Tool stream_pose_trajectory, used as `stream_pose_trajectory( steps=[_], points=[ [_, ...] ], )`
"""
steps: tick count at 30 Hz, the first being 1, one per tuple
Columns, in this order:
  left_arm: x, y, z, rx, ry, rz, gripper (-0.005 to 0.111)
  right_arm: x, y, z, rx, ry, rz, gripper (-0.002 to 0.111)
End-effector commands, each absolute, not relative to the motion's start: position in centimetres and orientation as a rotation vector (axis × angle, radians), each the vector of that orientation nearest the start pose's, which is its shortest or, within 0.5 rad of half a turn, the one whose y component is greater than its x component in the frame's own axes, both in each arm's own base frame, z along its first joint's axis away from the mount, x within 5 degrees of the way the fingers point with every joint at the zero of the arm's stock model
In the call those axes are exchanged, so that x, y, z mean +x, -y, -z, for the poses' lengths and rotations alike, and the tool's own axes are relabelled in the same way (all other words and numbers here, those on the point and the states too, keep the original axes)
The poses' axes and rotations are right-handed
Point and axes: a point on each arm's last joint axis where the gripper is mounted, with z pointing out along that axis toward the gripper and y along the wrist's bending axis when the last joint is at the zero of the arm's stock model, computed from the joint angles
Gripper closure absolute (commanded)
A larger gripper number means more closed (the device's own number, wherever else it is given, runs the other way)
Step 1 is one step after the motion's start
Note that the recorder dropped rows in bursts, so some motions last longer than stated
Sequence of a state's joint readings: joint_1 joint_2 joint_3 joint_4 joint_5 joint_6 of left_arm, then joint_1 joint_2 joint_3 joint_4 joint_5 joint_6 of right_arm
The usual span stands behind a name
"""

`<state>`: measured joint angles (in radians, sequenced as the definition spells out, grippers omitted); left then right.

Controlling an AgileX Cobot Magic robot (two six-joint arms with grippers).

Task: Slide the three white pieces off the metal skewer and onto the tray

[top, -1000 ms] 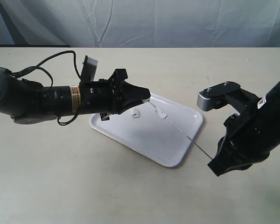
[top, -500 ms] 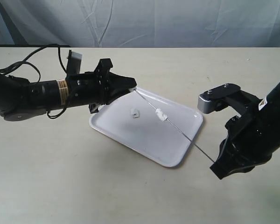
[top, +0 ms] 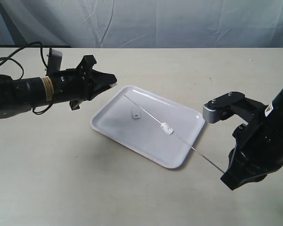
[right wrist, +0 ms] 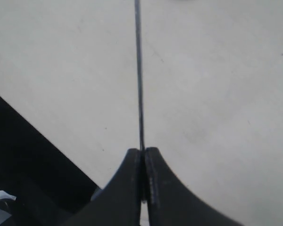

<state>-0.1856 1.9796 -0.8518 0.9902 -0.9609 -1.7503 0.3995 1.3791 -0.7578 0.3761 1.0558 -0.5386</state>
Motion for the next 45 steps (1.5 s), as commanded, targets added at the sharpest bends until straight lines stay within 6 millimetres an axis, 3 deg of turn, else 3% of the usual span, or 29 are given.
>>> stream_pose_trajectory(
  steps=[1, 5, 10, 14, 21, 27, 34, 39, 45],
  points=[
    [33.0, 13.2, -12.5, -0.196, -2.279, 1.381, 0.092, 18.3, -10.8, -21.3, -1.133, -2.877, -0.5, 0.109],
    [32.4, 14.0, -11.7, -0.089, -2.369, 1.248, 0.092, 18.3, -10.9, -21.3, -1.129, -2.877, -0.506, 0.109],
    [32.2, 14.9, -11.5, -0.085, -2.371, 1.252, 0.092, 18.3, -10.9, -21.3, -1.128, -2.876, -0.505, 0.109],
    [32.3, 15.1, -10.1, -0.073, -2.408, 1.263, 0.091, 18.3, -11.0, -21.3, -1.117, -2.876, -0.523, 0.109],
    [32.1, 15.7, -8.0, -0.095, -2.409, 1.396, 0.069, 18.4, -11.0, -21.4, -1.108, -2.87, -0.526, 0.109],
    [33.2, 16.0, -9.7, -0.079, -2.265, 1.543, 0.067, 18.4, -11.0, -21.4, -1.105, -2.866, -0.523, 0.109],
    [33.7, 13.2, -11.2, 0.019, -2.123, 1.702, 0.067, 18.9, -11.1, -21.4, -1.069, -2.824, -0.5, 0.109],
    [33.4, 10.8, -10.6, 0.019, -2.239, 1.712, 0.067, 19.5, -11.3, -21.4, -1.006, -2.782, -0.485, 0.109],
    [32.0, 12.0, -10.6, 0.079, -2.393, 1.773, 0.067, 20.2, -11.6, -21.6, -0.935, -2.72, -0.485, 0.109]
  ],
)
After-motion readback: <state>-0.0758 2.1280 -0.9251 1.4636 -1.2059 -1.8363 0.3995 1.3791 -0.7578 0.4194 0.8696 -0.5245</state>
